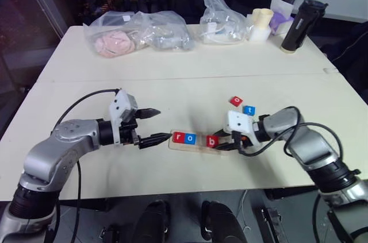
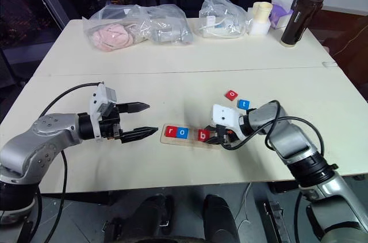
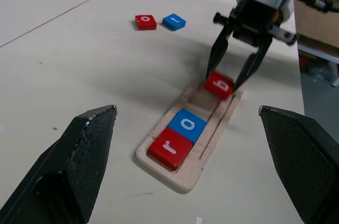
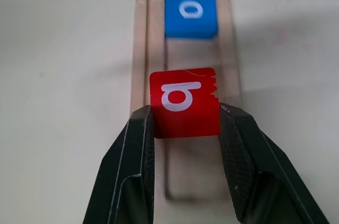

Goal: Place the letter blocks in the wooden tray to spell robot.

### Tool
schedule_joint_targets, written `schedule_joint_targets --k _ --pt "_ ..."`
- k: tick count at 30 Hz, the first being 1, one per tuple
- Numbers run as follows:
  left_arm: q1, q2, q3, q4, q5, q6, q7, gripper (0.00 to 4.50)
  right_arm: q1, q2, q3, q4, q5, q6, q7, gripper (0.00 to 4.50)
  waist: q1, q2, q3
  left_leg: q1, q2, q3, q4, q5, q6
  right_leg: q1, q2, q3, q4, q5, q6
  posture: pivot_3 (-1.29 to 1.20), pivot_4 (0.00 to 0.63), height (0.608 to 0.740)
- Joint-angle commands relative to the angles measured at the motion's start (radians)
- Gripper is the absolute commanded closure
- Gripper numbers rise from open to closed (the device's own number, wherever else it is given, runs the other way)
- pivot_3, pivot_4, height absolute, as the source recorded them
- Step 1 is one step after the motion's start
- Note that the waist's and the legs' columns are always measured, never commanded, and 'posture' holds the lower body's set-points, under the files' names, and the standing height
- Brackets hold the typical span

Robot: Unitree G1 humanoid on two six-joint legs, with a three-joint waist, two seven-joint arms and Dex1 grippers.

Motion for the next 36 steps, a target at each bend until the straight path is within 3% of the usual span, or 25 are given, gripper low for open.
schedule_joint_targets --k 1,21,23,28,36 --pt "0.013 -0.01 0.033 -0.044 -0.013 -0.018 0.017 0.0 -0.04 0.028 0.0 -0.017 -0.018 -0.002 -0.034 3.38 0.0 0.0 0.0 0.0 0.0 0.0 0.0 0.0 0.0 0.0 0.0 0.0 0.0 0.0 0.0 0.0 0.15 0.74" --pt "0.038 -0.035 0.041 -0.074 -0.025 -0.01 0.064 0.0 -0.065 0.074 0.059 -0.005 -0.042 -0.002 -0.026 3.38 0.0 0.0 0.0 0.0 0.0 0.0 0.0 0.0 0.0 0.0 0.003 -0.001 0.001 0.0 0.0 0.0 0.15 0.74" --pt "0.036 -0.035 0.039 -0.071 -0.025 -0.012 0.066 0.0 -0.069 0.075 0.06 0.0 -0.043 -0.007 -0.024 2.25 0.0 0.0 0.0 0.0 0.001 0.0 0.0 0.0 0.0 0.0 0.004 -0.001 0.001 0.0 0.0 0.0 0.15 0.74" --pt "0.037 -0.036 0.036 -0.074 -0.026 -0.011 0.07 0.0 -0.079 0.082 0.061 0.0 -0.042 -0.006 -0.029 0.05 0.0 0.0 0.0 0.0 0.001 0.0 0.0 0.0 0.0 0.0 0.004 -0.001 0.001 0.0 0.0 0.0 0.15 0.74" --pt "0.031 -0.036 0.035 -0.067 -0.026 -0.011 0.069 0.0 -0.095 0.065 -0.003 -0.031 -0.012 0.016 -0.049 0.05 0.0 0.0 0.0 0.0 0.001 0.0 0.0 0.0 0.0 0.0 0.004 -0.001 0.001 0.0 0.0 0.0 0.15 0.74"
